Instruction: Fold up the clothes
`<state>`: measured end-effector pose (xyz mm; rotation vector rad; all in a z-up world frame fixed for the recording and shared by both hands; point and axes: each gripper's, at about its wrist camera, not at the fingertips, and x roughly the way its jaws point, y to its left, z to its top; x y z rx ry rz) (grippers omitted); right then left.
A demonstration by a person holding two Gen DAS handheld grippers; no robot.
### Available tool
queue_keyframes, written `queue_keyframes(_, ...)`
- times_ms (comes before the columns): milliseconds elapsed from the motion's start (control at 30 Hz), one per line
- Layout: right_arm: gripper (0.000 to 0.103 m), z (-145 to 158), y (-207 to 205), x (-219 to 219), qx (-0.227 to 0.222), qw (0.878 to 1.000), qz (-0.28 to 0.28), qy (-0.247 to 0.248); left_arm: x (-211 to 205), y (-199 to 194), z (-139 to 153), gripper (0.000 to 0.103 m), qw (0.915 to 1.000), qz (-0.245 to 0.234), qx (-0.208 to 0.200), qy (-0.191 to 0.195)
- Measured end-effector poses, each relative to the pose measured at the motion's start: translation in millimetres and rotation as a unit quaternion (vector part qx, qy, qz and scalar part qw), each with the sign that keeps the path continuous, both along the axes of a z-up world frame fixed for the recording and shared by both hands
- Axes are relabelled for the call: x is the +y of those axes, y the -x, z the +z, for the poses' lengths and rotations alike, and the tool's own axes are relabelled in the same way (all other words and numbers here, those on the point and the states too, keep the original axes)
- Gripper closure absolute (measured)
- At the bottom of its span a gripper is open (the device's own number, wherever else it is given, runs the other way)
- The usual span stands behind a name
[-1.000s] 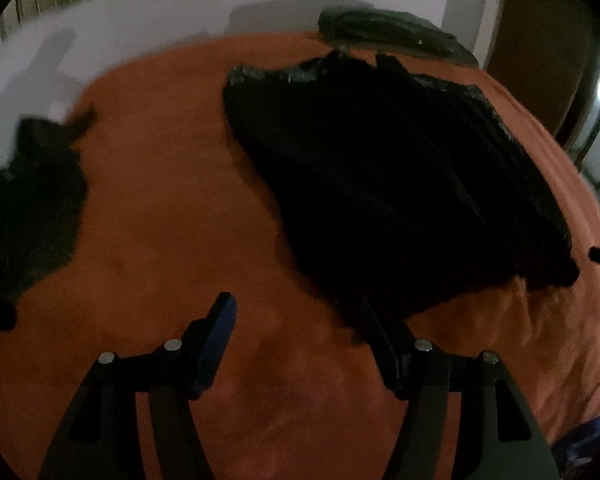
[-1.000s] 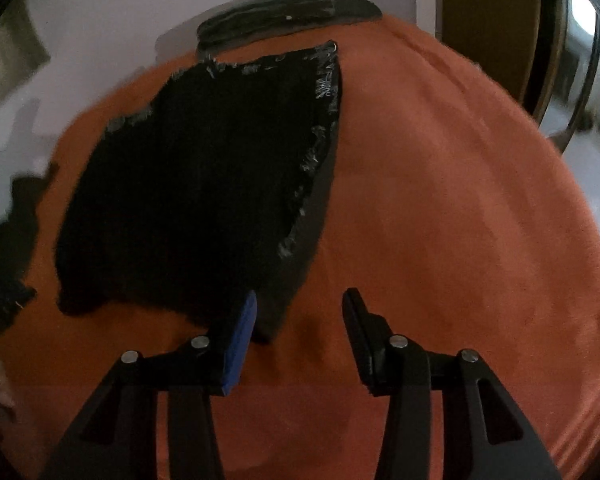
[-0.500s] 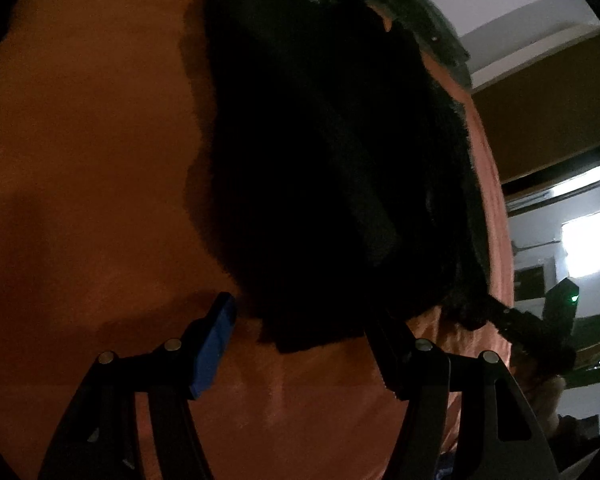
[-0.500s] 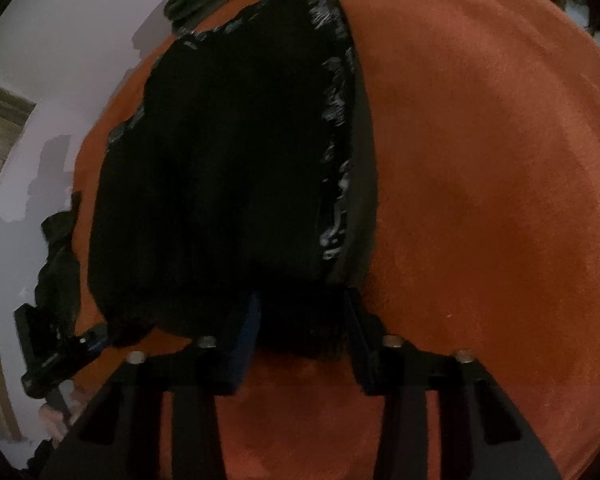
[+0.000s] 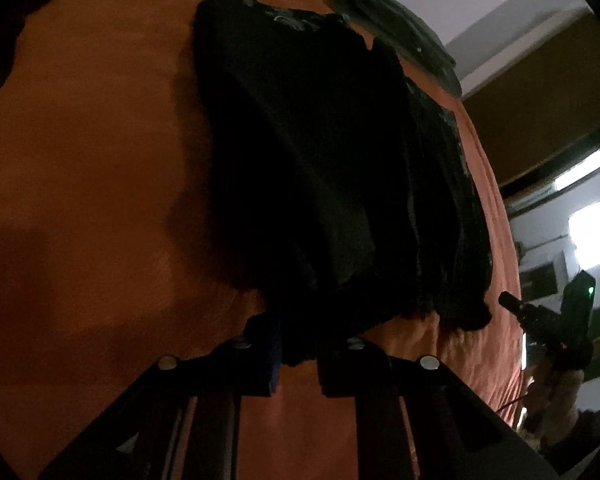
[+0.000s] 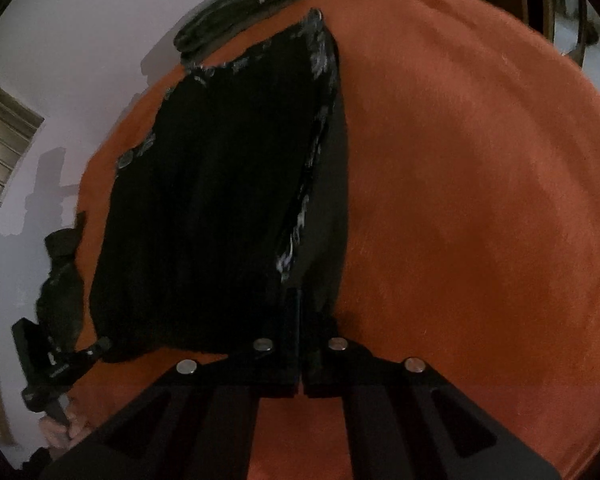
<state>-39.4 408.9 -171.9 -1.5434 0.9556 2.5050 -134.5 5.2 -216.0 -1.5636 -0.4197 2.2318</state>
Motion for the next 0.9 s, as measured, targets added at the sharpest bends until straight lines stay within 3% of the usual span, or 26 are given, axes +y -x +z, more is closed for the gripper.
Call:
queue_keyframes(100, 0.102, -14, 2, -5, -0.030, 0.999, 0.010, 0.008, 11, 0, -6, 0.085, 0.9994, -0.013, 0.001, 0.032)
queue_keyframes(200, 0.101, -28, 5, -12, -0.065, 0.998, 0.020, 0.007, 13, 3, -7, 0.080, 0.9993, -0.008, -0.004, 0.036)
queue_keyframes(367, 0.101, -27, 14, -9, -0.062, 0.998, 0.015, 0.012, 1, 3, -2, 0.061, 0.9995, 0.005, 0.001, 0.031)
queue_keyframes(500, 0.097, -24, 13, -4, -0.045, 0.999, 0.015, 0.015, -10, 3, -2, 0.056, 0.9995, 0.016, 0.000, 0.028)
queue_keyframes(600, 0.078, -21, 12, 0, -0.032, 0.999, 0.015, 0.018, -12, 6, -4, 0.055, 0.9995, 0.019, -0.006, 0.024)
queue_keyframes(633, 0.060, -21, 10, 2, -0.030, 0.999, 0.010, 0.022, -11, 7, -4, 0.055, 0.9995, 0.019, -0.007, 0.023)
queue_keyframes(667, 0.031, -20, 8, 4, -0.028, 0.999, 0.004, 0.027, -11, 7, -5, 0.055, 0.9995, 0.018, -0.009, 0.023)
queue_keyframes(733, 0.004, -21, 5, 8, -0.018, 0.999, -0.009, 0.050, -7, 8, -5, 0.055, 0.9995, 0.017, -0.009, 0.026)
queue_keyframes(900, 0.004, -15, -1, 12, -0.014, 0.999, -0.009, 0.050, -3, 6, 0, 0.055, 0.9987, 0.008, 0.009, 0.050)
